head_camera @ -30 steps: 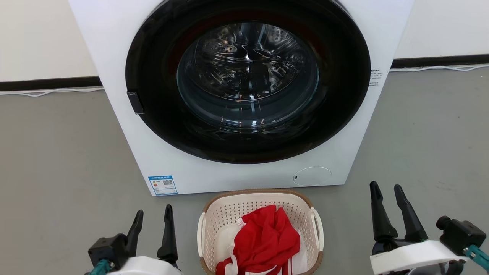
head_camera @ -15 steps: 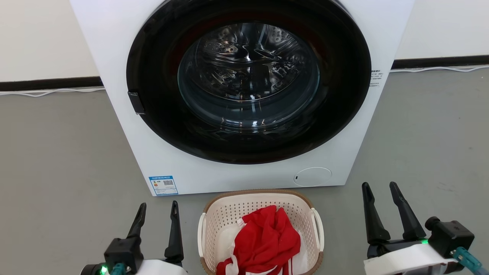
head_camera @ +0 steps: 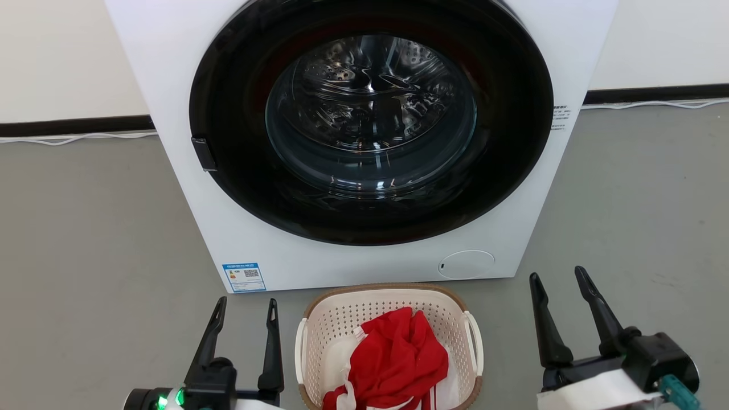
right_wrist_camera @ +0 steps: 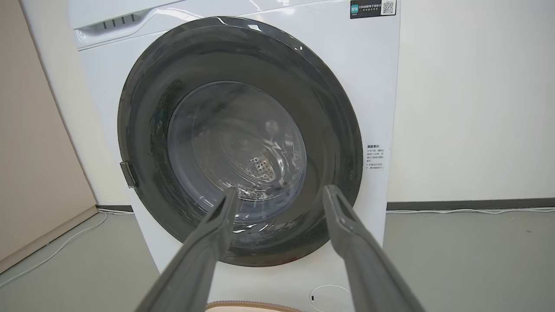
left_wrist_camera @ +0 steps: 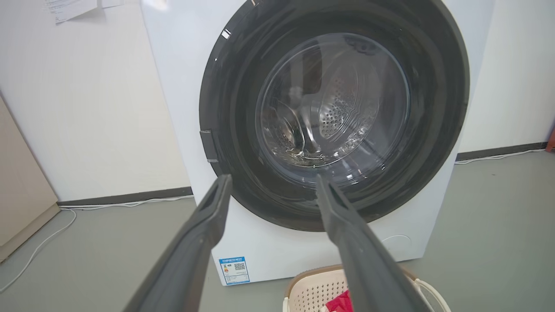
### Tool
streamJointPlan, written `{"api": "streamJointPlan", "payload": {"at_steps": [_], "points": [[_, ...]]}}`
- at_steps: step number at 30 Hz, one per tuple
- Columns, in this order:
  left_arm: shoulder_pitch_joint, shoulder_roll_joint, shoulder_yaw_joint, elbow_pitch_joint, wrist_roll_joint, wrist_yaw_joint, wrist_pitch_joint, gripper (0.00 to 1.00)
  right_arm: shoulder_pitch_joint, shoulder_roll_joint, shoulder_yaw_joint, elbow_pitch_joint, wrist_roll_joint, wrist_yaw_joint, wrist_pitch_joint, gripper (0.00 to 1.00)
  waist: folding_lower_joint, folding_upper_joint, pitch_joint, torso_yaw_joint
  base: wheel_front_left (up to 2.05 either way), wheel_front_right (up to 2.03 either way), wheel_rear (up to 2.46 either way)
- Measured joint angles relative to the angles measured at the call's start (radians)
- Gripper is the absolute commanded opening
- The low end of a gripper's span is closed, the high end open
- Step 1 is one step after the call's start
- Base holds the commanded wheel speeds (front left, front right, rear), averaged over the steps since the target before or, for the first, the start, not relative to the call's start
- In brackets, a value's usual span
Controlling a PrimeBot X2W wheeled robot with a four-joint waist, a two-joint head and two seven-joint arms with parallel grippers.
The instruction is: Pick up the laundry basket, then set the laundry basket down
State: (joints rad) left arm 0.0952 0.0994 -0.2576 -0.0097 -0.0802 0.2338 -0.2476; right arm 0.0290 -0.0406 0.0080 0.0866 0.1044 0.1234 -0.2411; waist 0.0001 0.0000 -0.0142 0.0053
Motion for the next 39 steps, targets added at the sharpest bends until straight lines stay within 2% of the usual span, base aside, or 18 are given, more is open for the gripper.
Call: {"api": "streamJointPlan", "payload": {"at_steps": [3, 26, 39], "points": [[0.001, -0.001, -0.003, -0.007, 0.032, 0.004, -0.004, 1.0, 0.013, 0.0, 0.002, -0.005, -0.032, 0.0, -0.009, 1.0, 0.0, 0.0, -0.002, 0.0, 0.0, 0.0, 0.0], [0.022, -0.015, 0.009, -0.012, 0.034, -0.006, -0.005, 1.0, 0.015, 0.0, 0.001, -0.004, -0.033, 0.0, -0.009, 1.0, -0.0001, 0.0, 0.001, 0.001, 0.0, 0.0, 0.0], [-0.009, -0.03, 0.016, 0.042, 0.034, -0.024, -0.005, 1.0, -0.004, 0.0, -0.004, 0.032, -0.033, 0.0, -0.009, 1.0, -0.0001, 0.0, 0.076, 0.009, 0.0, 0.0, 0.0]]}}
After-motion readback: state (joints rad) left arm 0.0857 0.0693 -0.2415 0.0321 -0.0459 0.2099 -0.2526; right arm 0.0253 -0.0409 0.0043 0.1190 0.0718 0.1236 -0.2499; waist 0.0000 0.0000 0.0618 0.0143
